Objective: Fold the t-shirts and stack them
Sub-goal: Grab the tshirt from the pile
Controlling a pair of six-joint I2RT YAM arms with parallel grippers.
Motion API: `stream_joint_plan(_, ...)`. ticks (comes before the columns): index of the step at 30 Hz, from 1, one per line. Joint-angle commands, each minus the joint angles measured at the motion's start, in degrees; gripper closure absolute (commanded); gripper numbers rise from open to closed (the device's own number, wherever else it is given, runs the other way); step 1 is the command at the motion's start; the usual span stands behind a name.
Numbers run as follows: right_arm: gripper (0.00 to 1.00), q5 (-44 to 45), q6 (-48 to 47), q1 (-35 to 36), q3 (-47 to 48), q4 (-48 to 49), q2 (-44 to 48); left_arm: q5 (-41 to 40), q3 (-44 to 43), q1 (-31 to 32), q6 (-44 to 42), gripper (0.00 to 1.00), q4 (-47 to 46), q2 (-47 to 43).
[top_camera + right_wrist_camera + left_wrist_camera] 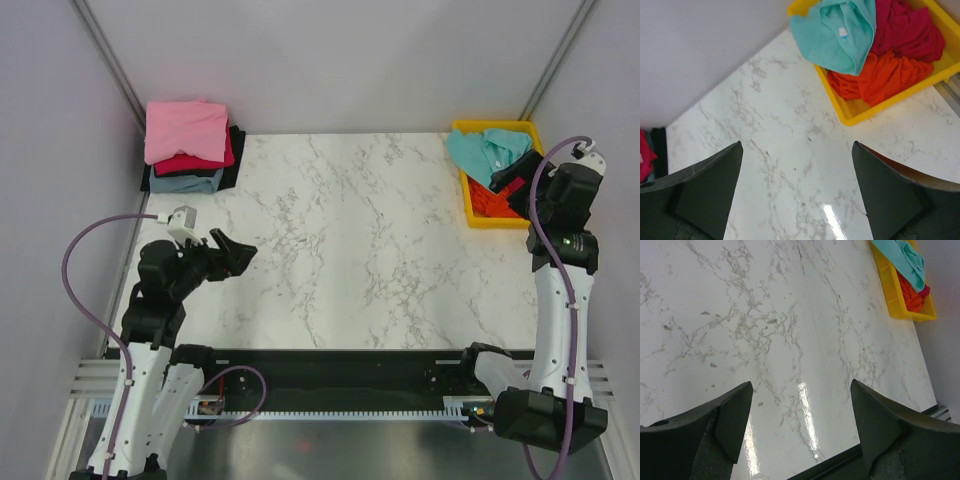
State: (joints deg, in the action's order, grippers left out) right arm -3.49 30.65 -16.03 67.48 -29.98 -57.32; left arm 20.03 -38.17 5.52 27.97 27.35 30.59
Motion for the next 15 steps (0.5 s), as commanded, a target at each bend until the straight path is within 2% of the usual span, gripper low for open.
stream_joint_plan(1,0.02,-1.9,-7.3,0.4,-0.8,-4.7,1.1,0.7,-0.2,0.2,-2.2,0.13,-1.1,0.4)
stream_joint_plan(8,0.02,2.2,-6.8,1.7,1.5,-3.9,0.2,1.9,-0.1,0.2,-2.1,0.13,-1.6,1.0)
stream_joint_plan(13,0.02,6.7,-8.9,1.7,4.4,-3.2,-5.8,2.6,-0.1,0.2,-2.1,0.13,-1.8,1.0)
stream_joint_plan(15,0.02,11.5,-9.2,1.6,6.5,-3.9,-10.9,2.7,0.0,0.2,-2.0,0.13,-1.9,0.4)
